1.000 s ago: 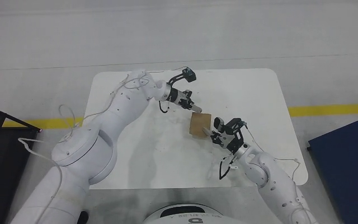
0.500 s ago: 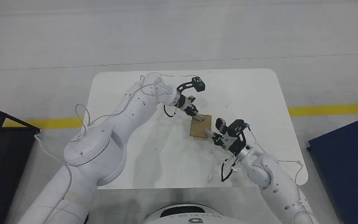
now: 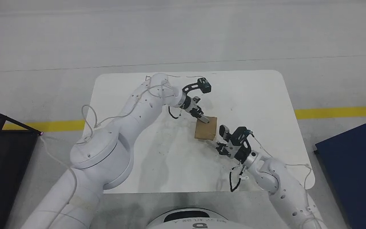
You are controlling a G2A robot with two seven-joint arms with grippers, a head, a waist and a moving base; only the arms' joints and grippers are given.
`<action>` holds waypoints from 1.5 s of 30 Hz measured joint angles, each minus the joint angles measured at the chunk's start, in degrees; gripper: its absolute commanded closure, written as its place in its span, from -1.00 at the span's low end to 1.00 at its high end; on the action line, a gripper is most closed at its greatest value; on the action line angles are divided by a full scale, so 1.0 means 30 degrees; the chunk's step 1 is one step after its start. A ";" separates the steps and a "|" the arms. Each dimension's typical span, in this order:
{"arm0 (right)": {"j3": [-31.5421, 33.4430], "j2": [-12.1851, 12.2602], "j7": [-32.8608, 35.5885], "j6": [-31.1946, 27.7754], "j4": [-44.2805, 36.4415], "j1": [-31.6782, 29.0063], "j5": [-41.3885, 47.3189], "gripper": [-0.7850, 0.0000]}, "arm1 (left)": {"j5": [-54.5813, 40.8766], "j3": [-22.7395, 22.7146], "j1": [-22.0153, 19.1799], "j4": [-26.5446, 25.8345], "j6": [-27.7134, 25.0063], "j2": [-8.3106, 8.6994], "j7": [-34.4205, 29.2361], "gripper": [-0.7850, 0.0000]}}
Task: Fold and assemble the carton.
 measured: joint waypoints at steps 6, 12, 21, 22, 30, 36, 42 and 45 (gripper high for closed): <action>-0.0598 -0.0115 -0.0320 0.1209 0.0089 0.0394 -0.1195 -0.13 | 0.0245 -0.0080 -0.0016 0.0223 -0.0256 -0.0166 0.0066 -1.00; -0.0926 -0.0169 -0.0549 0.1633 0.0355 0.0598 -0.1724 0.18 | 0.0406 -0.0188 0.0012 0.0425 -0.0361 -0.0303 0.0087 -1.00; 0.0240 0.0010 -0.1030 0.1746 0.0188 -0.0010 -0.1545 0.29 | 0.0453 -0.0435 0.0008 0.0747 -0.0619 -0.0424 0.0046 -1.00; 0.0340 0.0025 -0.1052 0.1780 0.0145 -0.0071 -0.1551 0.27 | 0.0456 -0.0460 -0.0001 0.0767 -0.0664 -0.0433 0.0031 -1.00; 0.1204 0.0151 -0.1391 0.1823 -0.0650 -0.0710 -0.1474 0.07 | -0.0284 -0.1100 -0.0455 0.1636 -0.1293 -0.0315 0.0092 -1.00; 0.1995 0.0274 -0.1528 0.1394 -0.1789 -0.1321 -0.1234 -1.00 | -0.1900 -0.2146 -0.1349 0.3083 -0.2438 0.0209 0.0255 -1.00; 0.2357 0.0325 -0.1322 0.1068 -0.2382 -0.1587 -0.0757 -1.00 | -0.4412 -0.3568 -0.2039 0.4035 -0.2774 0.1211 0.0312 -1.00; 0.2350 0.0324 -0.1325 0.1078 -0.2371 -0.1581 -0.0774 -1.00 | -0.6244 -0.4542 -0.2009 0.3831 -0.2771 0.2047 -0.0072 -1.00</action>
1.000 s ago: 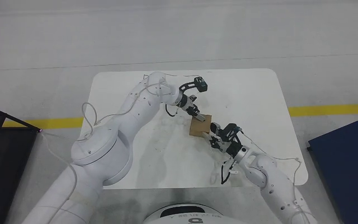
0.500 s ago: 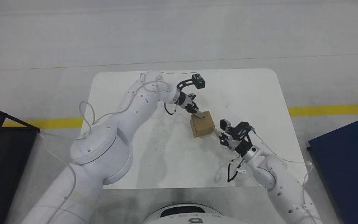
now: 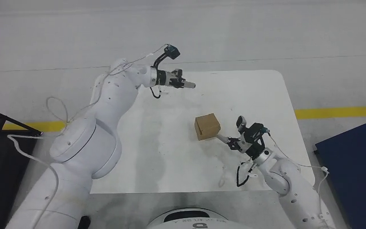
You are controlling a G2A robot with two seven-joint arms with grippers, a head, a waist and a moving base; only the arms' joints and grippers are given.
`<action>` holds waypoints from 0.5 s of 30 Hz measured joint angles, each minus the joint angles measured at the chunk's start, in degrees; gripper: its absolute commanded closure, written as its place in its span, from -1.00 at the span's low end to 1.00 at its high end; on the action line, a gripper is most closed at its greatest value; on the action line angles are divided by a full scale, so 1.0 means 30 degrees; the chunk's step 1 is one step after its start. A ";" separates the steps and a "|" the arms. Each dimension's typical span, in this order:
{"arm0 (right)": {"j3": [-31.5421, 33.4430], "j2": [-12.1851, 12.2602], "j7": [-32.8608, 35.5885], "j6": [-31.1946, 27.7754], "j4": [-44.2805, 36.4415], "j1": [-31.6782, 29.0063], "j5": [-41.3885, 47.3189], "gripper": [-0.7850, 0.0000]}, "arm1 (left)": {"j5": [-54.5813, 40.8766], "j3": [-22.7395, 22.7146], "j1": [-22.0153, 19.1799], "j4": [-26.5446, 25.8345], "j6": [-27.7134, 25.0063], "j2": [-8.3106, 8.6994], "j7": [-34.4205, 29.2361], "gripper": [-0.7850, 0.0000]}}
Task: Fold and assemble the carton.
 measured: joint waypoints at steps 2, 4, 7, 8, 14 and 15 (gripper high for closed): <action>0.0000 0.0000 -0.0002 0.0001 0.0000 0.0000 0.0000 -1.00 | -0.1186 -0.0654 0.0221 -0.0471 0.0000 0.0612 -0.0256 -1.00; 0.0021 0.0014 0.0049 -0.0032 -0.0090 0.0068 -0.0147 -1.00 | -0.2913 -0.1637 0.0785 -0.1498 0.0000 0.1426 -0.0420 -1.00; -0.0052 0.0103 0.0000 -0.0380 -0.0389 0.0542 -0.2147 -1.00 | -0.5843 -0.3503 0.2276 -0.4142 0.0000 0.2814 -0.1406 -1.00; -0.0223 0.0116 -0.0207 -0.0623 -0.0400 0.0789 -0.2825 -1.00 | -0.6614 -0.4110 0.2840 -0.5113 0.0000 0.3264 -0.1968 -1.00; -0.2046 0.0121 -0.2782 -0.2498 0.1002 0.3571 -0.7328 -1.00 | -0.5849 -0.6328 0.6812 -1.1858 -0.0001 0.5979 -0.2458 -1.00; -0.2295 0.0121 -0.3072 -0.2617 0.1132 0.4014 -0.8027 -1.00 | -0.5420 -0.6441 0.7161 -1.2683 -0.0001 0.6227 -0.2457 -1.00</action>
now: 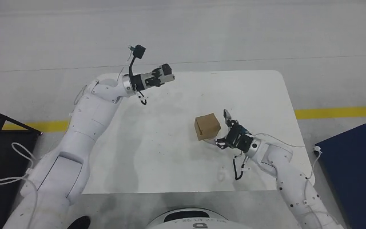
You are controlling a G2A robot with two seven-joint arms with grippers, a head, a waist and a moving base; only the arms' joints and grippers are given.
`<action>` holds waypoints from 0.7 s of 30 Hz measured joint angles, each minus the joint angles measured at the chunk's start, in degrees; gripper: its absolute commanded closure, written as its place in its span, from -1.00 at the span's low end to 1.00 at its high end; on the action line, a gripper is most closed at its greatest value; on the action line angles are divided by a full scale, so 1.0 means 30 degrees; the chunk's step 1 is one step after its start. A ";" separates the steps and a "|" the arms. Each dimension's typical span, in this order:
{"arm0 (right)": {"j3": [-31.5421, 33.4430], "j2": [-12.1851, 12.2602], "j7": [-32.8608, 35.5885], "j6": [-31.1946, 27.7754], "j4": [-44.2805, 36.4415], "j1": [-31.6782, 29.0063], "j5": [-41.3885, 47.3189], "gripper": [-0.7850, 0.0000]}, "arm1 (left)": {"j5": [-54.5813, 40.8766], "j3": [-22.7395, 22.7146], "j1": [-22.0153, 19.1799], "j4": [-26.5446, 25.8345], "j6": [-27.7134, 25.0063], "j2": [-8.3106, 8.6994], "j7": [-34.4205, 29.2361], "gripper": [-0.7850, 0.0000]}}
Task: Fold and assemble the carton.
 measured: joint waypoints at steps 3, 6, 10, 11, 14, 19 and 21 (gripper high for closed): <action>-0.0087 0.0008 -0.0121 -0.0070 -0.0042 0.0203 -0.0368 -1.00 | -0.0047 0.0011 -0.0015 0.0053 0.0000 -0.0013 -0.0007 -1.00; -0.0070 0.0008 -0.0098 -0.0062 -0.0050 0.0173 -0.0304 -1.00 | -0.0055 0.0027 -0.0011 0.0128 0.0022 -0.0027 0.0009 -1.00; -0.0261 0.0063 0.0222 -0.1224 -0.0095 0.0652 -0.0309 -0.85 | 0.0968 0.0422 0.0966 -0.0864 0.0090 -0.0056 0.0460 -1.00; -0.0241 0.0091 0.0312 -0.1866 -0.0011 0.0906 -0.0123 -0.77 | 0.1370 0.0488 0.1180 -0.0979 0.0090 -0.0049 0.0604 -1.00; -0.0119 0.0189 0.1171 -0.3534 0.0168 0.1750 -0.0020 -0.53 | 0.2434 0.0537 0.1929 -0.1272 0.0195 -0.0027 0.1540 -1.00; -0.0537 0.0272 0.3733 -0.4553 -0.0110 0.2885 -0.1223 -0.44 | 0.3211 0.0036 0.2950 -0.1644 0.0249 0.0168 0.3012 -1.00; -0.0879 0.0256 0.4425 -0.4682 -0.0083 0.3289 -0.1519 -0.35 | 0.3407 -0.0179 0.3220 -0.1944 0.0379 0.0258 0.3359 -1.00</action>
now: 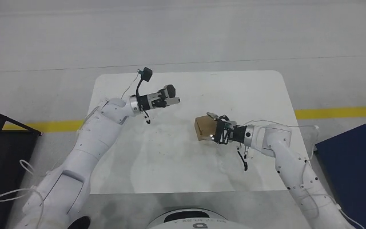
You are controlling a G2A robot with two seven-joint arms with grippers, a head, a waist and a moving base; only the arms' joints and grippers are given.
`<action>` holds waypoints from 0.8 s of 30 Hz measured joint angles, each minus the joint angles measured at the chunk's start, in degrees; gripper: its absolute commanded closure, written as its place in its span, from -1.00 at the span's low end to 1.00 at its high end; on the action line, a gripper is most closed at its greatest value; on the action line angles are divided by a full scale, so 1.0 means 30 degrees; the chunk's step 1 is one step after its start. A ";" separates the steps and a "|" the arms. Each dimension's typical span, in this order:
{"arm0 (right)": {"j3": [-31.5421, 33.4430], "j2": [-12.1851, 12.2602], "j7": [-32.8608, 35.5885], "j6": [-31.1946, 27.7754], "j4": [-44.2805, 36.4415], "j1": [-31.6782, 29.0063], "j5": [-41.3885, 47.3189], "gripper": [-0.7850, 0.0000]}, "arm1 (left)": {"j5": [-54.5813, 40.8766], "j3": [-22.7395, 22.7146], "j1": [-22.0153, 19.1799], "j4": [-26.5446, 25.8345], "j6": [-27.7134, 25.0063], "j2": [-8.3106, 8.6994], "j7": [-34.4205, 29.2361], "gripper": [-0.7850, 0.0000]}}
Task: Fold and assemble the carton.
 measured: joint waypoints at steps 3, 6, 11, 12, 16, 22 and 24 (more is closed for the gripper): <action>-0.0477 -0.0044 0.0613 -0.0243 0.0127 0.0566 -0.0044 -0.37 | 0.0043 -0.0043 0.0049 -0.0069 0.0029 0.0020 0.0050 -1.00; -0.0937 -0.0072 0.1367 -0.0388 0.0160 0.1038 -0.0397 -0.46 | 0.0036 -0.0034 0.0039 -0.0057 0.0025 0.0017 0.0036 -1.00; -0.1451 -0.0084 0.1958 -0.1169 0.0312 0.1699 -0.0374 -0.50 | 0.0035 -0.0034 0.0039 -0.0056 0.0023 0.0017 0.0036 -1.00; -0.1399 -0.0047 0.1895 -0.1674 0.0338 0.1868 -0.0201 -0.53 | 0.0035 -0.0034 0.0039 -0.0056 0.0023 0.0017 0.0036 -1.00; -0.1050 0.0207 0.1857 -0.2573 0.0270 0.2190 0.0233 -0.44 | 0.0035 -0.0034 0.0039 -0.0056 0.0023 0.0017 0.0036 -1.00; -0.1271 0.0670 0.2772 -0.2529 0.0279 0.2606 0.0414 -0.18 | 0.0035 -0.0035 0.0039 -0.0056 0.0023 0.0017 0.0036 -1.00; -0.1544 0.0799 0.3187 -0.2529 0.0521 0.2912 0.0631 -0.08 | 0.0035 -0.0035 0.0039 -0.0056 0.0023 0.0017 0.0036 -1.00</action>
